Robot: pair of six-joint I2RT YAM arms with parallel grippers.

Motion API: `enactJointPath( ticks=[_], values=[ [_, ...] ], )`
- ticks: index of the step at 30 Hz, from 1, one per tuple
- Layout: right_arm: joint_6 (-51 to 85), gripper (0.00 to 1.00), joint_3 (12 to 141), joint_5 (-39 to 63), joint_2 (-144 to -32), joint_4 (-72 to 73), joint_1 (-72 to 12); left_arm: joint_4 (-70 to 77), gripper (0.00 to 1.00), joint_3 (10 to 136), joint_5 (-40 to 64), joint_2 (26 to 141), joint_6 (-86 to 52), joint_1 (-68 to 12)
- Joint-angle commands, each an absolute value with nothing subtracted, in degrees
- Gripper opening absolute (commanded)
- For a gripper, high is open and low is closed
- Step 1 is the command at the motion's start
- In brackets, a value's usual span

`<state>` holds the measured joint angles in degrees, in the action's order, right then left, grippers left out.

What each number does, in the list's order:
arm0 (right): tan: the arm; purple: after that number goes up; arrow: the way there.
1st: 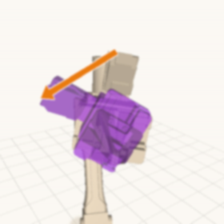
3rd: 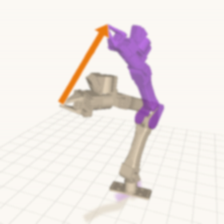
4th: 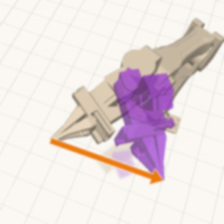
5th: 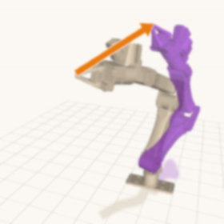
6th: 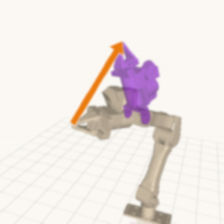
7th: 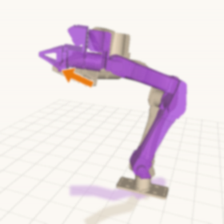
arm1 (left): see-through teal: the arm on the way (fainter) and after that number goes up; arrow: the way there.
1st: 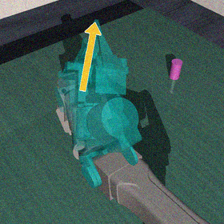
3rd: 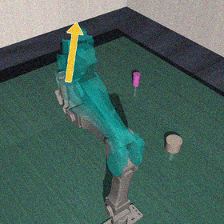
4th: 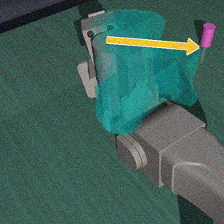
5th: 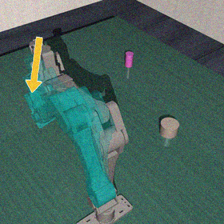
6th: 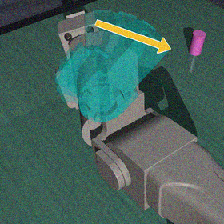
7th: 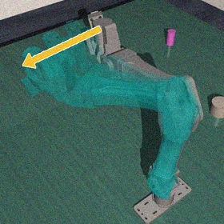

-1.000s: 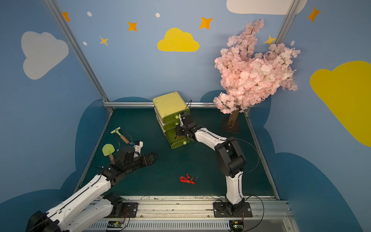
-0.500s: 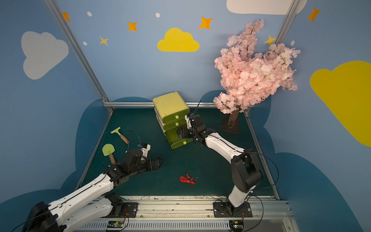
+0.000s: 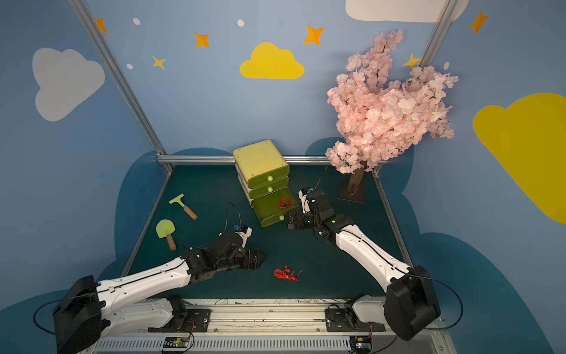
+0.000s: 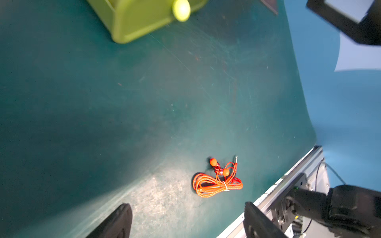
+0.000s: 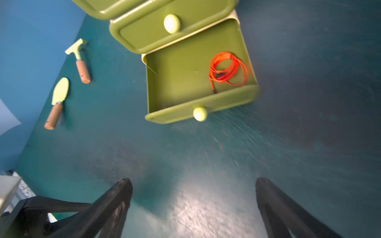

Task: Place the wired earphones into the drawer by color
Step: Pick up the wired earphones from the center of the board.

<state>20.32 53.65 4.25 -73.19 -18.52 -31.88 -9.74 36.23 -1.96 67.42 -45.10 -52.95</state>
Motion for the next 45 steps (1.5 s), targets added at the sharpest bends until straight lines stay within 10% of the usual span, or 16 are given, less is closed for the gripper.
enactJointPath(
  ticks=[1,45],
  values=[
    [18.9,0.99,50.9,-0.2,-68.6,-22.2,-31.1,-10.2,0.83,39.2,-3.8,70.5,-43.0,-55.6],
    [18.6,0.99,35.9,-7.1,-47.3,-21.5,-25.0,-16.7,0.74,55.1,1.9,98.6,-15.2,-64.1]
  ],
)
